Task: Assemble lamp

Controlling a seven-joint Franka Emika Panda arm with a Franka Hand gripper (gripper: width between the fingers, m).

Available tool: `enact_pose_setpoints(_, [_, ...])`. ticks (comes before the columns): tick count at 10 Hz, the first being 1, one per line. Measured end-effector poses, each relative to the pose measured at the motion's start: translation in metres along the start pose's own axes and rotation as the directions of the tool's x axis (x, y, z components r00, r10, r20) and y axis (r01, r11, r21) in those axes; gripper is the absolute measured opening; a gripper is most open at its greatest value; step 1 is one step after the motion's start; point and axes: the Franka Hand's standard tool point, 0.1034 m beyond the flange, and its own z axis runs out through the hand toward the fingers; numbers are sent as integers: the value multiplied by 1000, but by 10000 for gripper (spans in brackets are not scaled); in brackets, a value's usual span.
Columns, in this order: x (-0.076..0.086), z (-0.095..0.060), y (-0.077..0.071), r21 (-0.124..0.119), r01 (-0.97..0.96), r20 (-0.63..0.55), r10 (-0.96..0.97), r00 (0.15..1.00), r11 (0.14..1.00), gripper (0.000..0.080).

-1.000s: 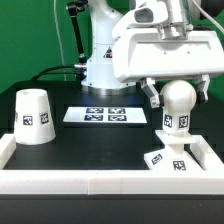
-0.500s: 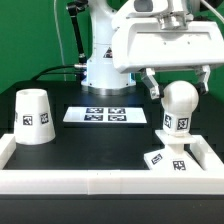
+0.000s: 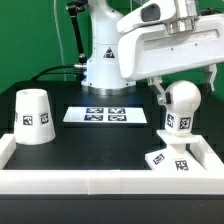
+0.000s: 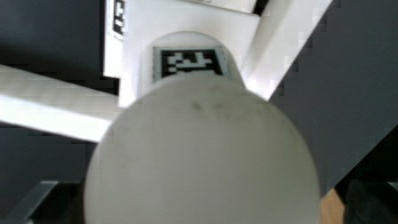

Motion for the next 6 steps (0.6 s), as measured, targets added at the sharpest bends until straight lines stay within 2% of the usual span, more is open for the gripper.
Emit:
enact_pose_setpoints(1, [-3, 0, -5, 30, 2, 85, -5, 996, 1000, 699])
enact_pose_setpoints(2, [-3, 0, -4, 47, 18, 132, -25, 991, 999, 699])
enact_pose_setpoints(4, [-4, -1, -2, 65, 38, 196, -50, 979, 997, 699])
enact_pose_setpoints(6, [-4, 0, -1, 62, 38, 191, -49, 980, 997, 699])
